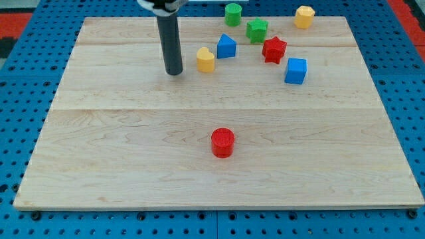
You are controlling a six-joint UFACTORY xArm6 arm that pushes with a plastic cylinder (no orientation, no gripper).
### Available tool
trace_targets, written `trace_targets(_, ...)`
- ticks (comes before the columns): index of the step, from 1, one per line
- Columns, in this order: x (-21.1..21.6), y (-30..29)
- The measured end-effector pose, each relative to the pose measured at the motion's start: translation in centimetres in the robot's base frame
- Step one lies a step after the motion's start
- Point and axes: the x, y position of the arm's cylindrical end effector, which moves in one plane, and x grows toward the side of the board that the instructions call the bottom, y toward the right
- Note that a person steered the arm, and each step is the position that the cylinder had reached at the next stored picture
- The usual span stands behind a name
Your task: Push the red circle closer to the blue cube
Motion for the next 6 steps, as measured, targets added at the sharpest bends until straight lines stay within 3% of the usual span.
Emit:
trace_targets(1, 2.4, 0.0)
trace_targets(3, 2.3, 0.2)
trace_targets(4, -1.9, -1.8)
trace_targets(5, 1.6, -5.7)
trace_targets(6, 11.7, -4.2)
